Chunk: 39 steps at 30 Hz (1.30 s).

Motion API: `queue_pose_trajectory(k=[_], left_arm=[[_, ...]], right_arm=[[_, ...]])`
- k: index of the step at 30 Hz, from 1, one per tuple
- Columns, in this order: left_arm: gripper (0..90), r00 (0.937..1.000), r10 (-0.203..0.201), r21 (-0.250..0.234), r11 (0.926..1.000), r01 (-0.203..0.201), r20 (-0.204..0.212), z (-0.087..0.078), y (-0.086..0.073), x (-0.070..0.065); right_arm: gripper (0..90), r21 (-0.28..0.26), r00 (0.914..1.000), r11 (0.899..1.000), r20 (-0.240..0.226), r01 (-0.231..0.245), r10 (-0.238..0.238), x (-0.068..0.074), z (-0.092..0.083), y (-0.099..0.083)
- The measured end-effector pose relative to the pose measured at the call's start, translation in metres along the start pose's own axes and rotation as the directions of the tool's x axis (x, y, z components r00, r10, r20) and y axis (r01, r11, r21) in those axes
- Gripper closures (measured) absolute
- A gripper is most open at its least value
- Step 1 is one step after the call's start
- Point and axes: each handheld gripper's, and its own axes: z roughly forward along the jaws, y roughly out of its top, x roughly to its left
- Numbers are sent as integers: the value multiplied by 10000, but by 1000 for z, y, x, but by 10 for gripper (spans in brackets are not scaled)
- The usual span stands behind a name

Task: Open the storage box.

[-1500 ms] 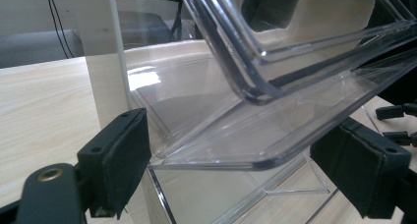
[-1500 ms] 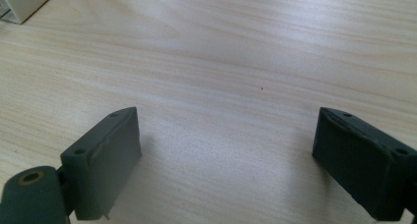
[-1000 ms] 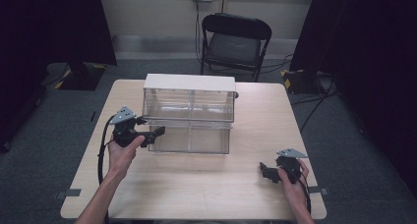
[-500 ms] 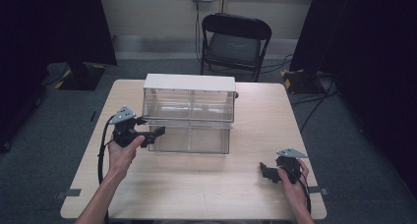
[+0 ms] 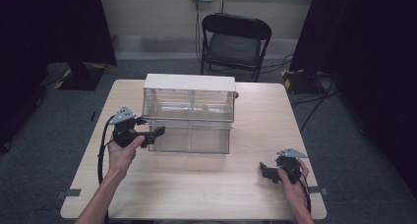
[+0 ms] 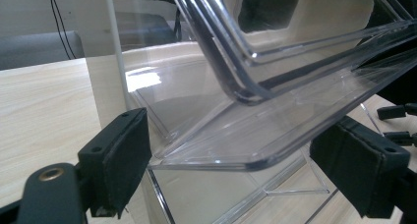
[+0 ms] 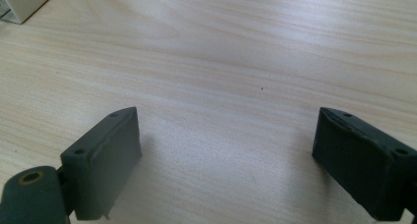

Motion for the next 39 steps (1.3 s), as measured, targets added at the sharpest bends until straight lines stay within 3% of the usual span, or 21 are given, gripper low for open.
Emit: queue_pose_trajectory(k=[39], left_arm=[[159, 10000, 42, 65, 10000, -41, -38, 1, 0, 1]], right_arm=[[101, 1, 10000, 10000, 0, 1, -1, 0, 0, 0]])
